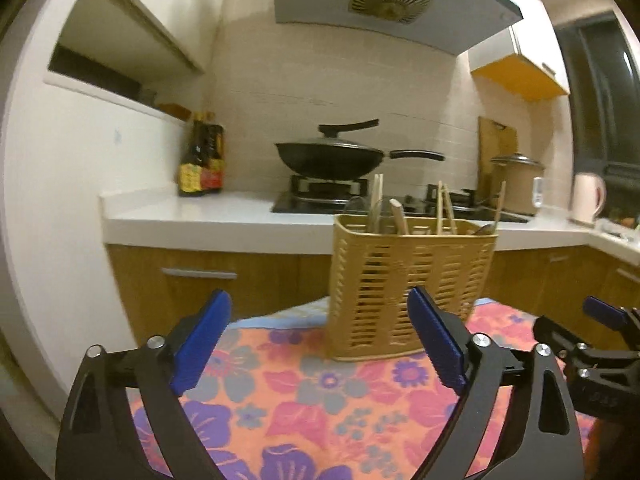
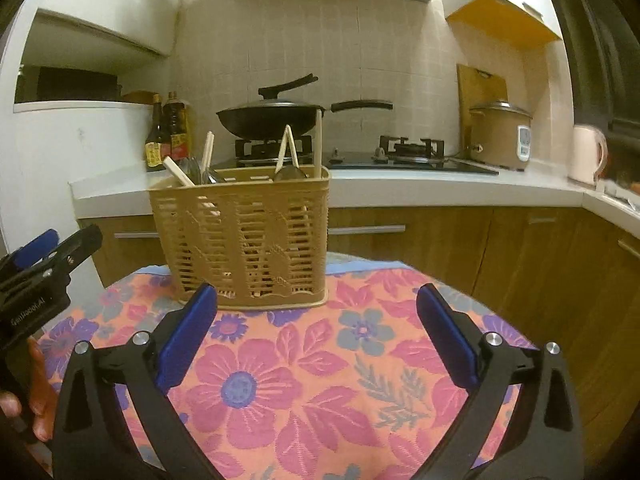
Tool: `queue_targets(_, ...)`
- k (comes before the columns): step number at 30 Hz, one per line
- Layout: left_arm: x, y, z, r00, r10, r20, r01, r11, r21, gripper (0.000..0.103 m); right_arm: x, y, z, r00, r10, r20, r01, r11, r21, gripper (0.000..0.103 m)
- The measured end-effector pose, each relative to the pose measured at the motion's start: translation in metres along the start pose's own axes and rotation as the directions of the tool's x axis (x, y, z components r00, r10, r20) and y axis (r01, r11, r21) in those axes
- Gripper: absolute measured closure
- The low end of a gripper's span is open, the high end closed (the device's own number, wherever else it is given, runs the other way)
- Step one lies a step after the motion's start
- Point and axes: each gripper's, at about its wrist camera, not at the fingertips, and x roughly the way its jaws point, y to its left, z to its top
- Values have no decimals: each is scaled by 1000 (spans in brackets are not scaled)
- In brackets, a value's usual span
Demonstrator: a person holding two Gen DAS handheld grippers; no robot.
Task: Organize utensils
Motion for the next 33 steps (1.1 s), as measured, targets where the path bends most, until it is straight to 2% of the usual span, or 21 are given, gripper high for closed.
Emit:
queue_targets(5,4,5,-2,999,4,-31,-4,1000,-2,9,14,-12,-1,998,5,-64,-1,999,52,8)
queue_targets(12,7,8,-2,998,34,-51,-34,999,-12,9,17,-13,-2,997,-1,-77,4,999,48,8)
queue_targets(20,8,2,-2,997,44,-59,-43,999,17,8,18,-11,-2,997,3,-79,0,1000,30,8)
queue_targets(33,10,2,-2,996,52,-72,-51,998,20,8,21,-18,-2,995,15,-102,-9,998,63,8)
